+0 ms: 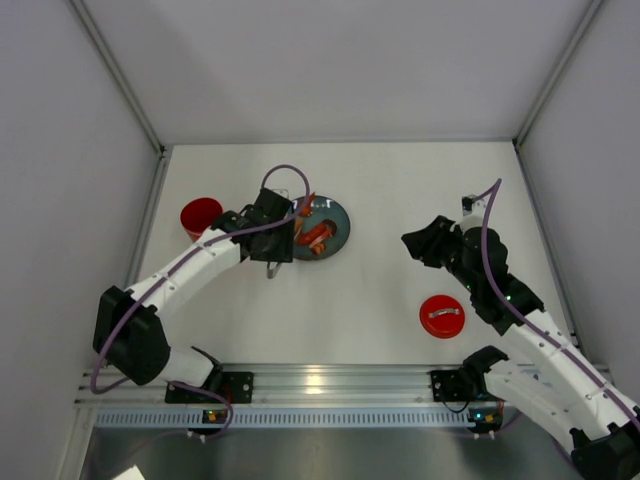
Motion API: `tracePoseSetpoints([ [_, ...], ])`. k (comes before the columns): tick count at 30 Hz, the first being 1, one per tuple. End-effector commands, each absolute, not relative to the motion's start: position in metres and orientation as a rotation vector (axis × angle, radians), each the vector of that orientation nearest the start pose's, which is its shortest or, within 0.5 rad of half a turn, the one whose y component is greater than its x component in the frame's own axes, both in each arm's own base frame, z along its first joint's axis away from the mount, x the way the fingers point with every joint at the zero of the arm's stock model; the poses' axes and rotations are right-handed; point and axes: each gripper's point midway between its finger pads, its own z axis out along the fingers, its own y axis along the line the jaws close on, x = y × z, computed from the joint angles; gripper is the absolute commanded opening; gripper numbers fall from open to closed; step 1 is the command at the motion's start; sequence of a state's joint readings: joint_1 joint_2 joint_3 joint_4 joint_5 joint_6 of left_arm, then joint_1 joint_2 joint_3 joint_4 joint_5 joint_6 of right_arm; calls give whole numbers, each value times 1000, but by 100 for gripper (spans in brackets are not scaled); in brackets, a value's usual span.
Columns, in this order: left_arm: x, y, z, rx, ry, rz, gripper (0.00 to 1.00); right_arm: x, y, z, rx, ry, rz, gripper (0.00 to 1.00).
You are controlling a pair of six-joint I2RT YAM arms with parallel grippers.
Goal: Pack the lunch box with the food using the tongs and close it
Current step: Pick up the fake food from the plate.
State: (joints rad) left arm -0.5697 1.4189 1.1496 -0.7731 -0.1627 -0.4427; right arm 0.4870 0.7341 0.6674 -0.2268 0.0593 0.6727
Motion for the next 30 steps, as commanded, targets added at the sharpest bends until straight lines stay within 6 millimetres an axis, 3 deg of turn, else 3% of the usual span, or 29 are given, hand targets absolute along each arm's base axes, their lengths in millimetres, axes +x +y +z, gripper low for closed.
tracePoseSetpoints([
  [1, 291, -168, 134, 96, 2551, -156, 55, 259, 156, 232, 206, 1903, 730, 37],
  [14, 293, -170, 127, 105, 2573, -146, 46, 258, 154, 233, 209, 1900, 726, 37],
  [19, 294, -171, 131, 102, 2563, -156, 37, 258, 154, 234, 207, 1897, 724, 37],
  [23, 296, -171, 145, 97, 2537, -164, 26, 258, 153, 234, 210, 1899, 721, 37],
  [30, 297, -166, 180, 80, 2464, -175, 23, 258, 153, 237, 207, 1892, 724, 37],
])
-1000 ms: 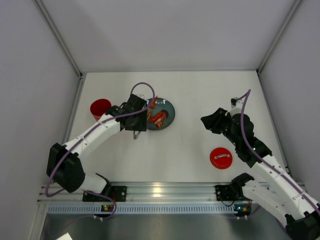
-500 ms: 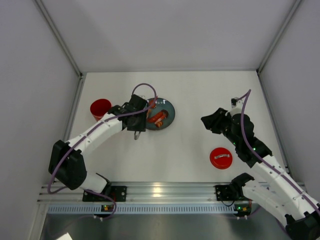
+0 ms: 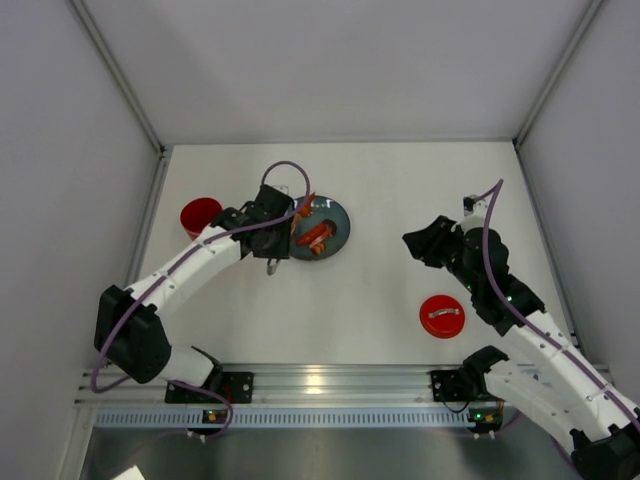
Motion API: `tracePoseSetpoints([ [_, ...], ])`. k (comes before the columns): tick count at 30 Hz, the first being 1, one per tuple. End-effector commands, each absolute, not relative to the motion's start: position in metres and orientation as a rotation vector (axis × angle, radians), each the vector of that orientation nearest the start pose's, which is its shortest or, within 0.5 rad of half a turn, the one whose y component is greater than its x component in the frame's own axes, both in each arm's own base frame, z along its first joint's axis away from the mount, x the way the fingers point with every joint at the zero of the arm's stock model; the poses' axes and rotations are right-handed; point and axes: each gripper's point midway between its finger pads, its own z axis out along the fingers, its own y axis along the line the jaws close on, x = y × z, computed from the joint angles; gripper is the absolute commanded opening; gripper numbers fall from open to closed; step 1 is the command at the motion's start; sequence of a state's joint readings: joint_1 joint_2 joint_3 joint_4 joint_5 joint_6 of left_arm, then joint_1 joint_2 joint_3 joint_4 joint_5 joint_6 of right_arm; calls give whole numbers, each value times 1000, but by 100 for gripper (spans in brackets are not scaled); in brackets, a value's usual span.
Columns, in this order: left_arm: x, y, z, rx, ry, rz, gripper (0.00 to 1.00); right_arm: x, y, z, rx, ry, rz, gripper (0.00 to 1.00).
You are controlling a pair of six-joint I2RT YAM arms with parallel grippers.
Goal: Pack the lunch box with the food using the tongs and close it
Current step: Pick up the fake food from the plate, then place the fake food in the packing box.
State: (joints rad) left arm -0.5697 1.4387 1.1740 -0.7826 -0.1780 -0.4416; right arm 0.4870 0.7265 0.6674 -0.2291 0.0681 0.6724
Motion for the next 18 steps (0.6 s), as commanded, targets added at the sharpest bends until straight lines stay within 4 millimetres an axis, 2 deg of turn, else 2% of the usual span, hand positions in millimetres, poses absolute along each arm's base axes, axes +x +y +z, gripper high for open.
tracePoseSetpoints([
  [1, 297, -166, 188, 75, 2445, -189, 23, 258, 154, 238, 206, 1891, 726, 37],
  [8, 291, -159, 221, 32, 2376, -212, 22, 259, 154, 240, 203, 1892, 724, 37],
  [15, 283, -129, 266, -108, 2255, -184, 20, 260, 156, 243, 196, 1892, 726, 37],
  [18, 278, -108, 278, -186, 2217, -127, 20, 260, 157, 243, 191, 1894, 733, 37],
])
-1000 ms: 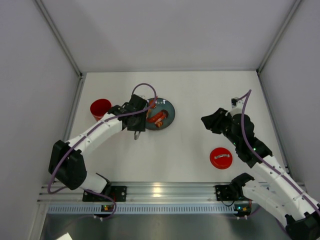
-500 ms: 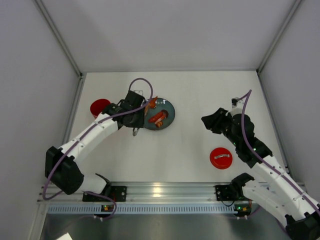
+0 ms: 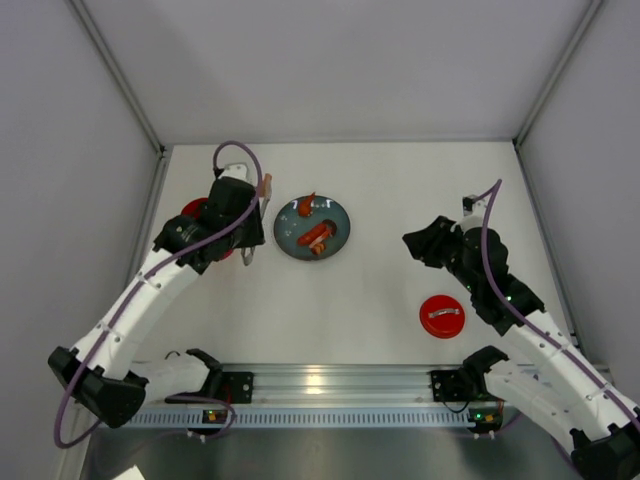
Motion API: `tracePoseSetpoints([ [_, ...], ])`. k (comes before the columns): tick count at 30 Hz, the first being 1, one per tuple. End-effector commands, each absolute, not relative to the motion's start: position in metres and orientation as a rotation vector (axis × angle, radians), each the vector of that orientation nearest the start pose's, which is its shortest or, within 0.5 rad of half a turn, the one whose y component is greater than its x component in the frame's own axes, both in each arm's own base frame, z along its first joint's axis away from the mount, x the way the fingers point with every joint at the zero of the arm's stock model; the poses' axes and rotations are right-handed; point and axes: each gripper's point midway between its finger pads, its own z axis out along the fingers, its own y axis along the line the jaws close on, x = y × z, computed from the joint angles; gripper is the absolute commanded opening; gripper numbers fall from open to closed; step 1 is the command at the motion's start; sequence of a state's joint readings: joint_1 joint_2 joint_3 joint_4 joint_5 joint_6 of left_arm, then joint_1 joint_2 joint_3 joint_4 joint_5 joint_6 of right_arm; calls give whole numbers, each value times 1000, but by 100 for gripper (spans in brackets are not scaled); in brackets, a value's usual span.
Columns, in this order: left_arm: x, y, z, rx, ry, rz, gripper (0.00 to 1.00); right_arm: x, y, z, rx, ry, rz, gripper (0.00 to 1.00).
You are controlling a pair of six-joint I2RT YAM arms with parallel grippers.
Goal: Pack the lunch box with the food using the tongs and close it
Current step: Place the fake food in the packing box.
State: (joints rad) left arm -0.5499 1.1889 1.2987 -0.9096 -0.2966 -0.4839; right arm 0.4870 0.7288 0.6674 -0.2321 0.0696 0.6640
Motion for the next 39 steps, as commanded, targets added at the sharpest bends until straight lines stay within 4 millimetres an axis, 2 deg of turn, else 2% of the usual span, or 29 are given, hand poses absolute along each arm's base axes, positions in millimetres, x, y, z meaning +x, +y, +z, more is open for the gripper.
tracePoseSetpoints([
  [1, 273, -100, 282, -212, 2202, -115, 20, 260, 158, 244, 192, 1892, 739, 37],
  [4, 267, -81, 291, -300, 2149, -91, 19, 260, 159, 245, 189, 1890, 746, 37],
  [7, 260, -66, 288, -360, 2135, -58, 17, 260, 162, 243, 187, 1896, 759, 37],
  [15, 239, -45, 274, -432, 2139, -14, 18, 260, 166, 237, 183, 1908, 782, 36],
  [27, 227, -37, 262, -477, 2135, -9, 20, 262, 172, 230, 180, 1919, 809, 36],
  [39, 228, -37, 255, -482, 2141, -2, 35, 260, 178, 229, 158, 1923, 841, 36],
])
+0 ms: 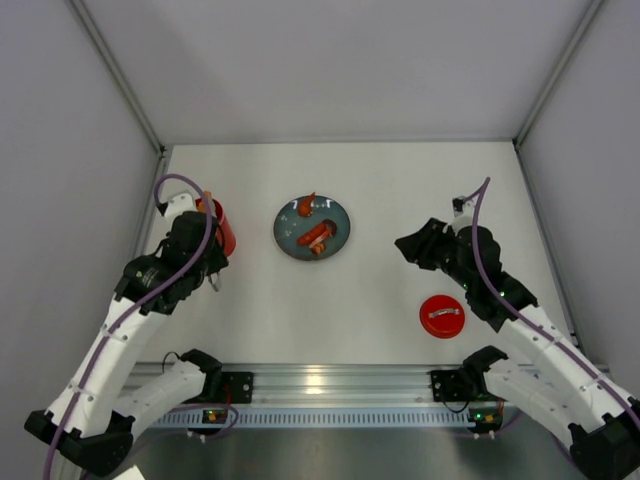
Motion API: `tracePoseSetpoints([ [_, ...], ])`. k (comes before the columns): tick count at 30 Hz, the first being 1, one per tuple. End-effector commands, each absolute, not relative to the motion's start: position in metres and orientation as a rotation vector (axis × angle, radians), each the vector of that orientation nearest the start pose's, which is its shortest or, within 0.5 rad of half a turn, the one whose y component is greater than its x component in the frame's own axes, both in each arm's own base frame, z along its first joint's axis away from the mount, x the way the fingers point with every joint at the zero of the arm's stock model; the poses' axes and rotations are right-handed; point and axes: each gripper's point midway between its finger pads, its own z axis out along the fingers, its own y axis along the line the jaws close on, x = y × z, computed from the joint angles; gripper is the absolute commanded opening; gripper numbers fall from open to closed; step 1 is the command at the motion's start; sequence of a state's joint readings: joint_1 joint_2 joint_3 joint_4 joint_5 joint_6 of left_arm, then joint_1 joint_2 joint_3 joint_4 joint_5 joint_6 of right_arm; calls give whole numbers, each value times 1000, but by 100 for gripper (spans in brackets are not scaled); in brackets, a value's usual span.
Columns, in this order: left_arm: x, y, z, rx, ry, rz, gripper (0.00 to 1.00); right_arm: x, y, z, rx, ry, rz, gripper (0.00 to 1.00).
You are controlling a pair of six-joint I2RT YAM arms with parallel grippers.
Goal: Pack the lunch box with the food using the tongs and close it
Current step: Place the fake food in the packing box.
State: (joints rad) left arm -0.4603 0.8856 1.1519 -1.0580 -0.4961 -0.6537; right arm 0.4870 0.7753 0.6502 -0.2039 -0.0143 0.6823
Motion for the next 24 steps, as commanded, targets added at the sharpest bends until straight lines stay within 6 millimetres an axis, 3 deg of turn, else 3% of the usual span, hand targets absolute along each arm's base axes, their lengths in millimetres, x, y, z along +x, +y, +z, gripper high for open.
tracePoseSetpoints([
  [1, 228, -37, 255, -477, 2143, -2, 36, 260, 178, 229, 158, 1923, 841, 36],
  [14, 229, -37, 261, -474, 2129, -2, 46, 259, 180, 227, 154, 1935, 846, 36],
  [24, 230, -37, 259, -471, 2134, 2, 48, 260, 179, 225, 155, 1937, 841, 36],
])
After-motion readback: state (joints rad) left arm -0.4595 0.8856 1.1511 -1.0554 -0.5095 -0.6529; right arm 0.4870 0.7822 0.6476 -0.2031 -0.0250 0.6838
